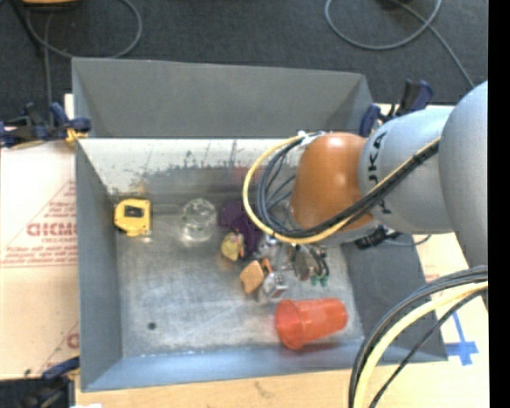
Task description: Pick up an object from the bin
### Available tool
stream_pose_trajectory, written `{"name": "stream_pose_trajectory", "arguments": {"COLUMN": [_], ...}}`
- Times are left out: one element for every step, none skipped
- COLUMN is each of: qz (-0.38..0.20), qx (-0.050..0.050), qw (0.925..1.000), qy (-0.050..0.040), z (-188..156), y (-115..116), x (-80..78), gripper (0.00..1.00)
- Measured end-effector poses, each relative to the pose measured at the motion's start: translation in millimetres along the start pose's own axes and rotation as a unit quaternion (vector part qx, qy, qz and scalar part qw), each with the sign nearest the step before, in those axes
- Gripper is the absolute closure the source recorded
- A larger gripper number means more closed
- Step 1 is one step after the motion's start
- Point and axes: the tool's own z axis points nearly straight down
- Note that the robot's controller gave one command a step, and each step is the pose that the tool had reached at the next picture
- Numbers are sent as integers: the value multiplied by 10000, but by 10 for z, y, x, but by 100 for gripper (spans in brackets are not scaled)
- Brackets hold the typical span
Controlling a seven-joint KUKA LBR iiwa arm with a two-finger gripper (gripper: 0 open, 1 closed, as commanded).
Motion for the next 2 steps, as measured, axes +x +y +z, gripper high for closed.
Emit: {"name": "stream_pose_trajectory", "arguments": {"qz": [1,-31], "qx": [-1,13], "qw": [10000,9999], "qy": [-2,-121], "z": [-1,-1268], "y": [0,-27], "x": [-1,-98], "gripper": [100,100]}}
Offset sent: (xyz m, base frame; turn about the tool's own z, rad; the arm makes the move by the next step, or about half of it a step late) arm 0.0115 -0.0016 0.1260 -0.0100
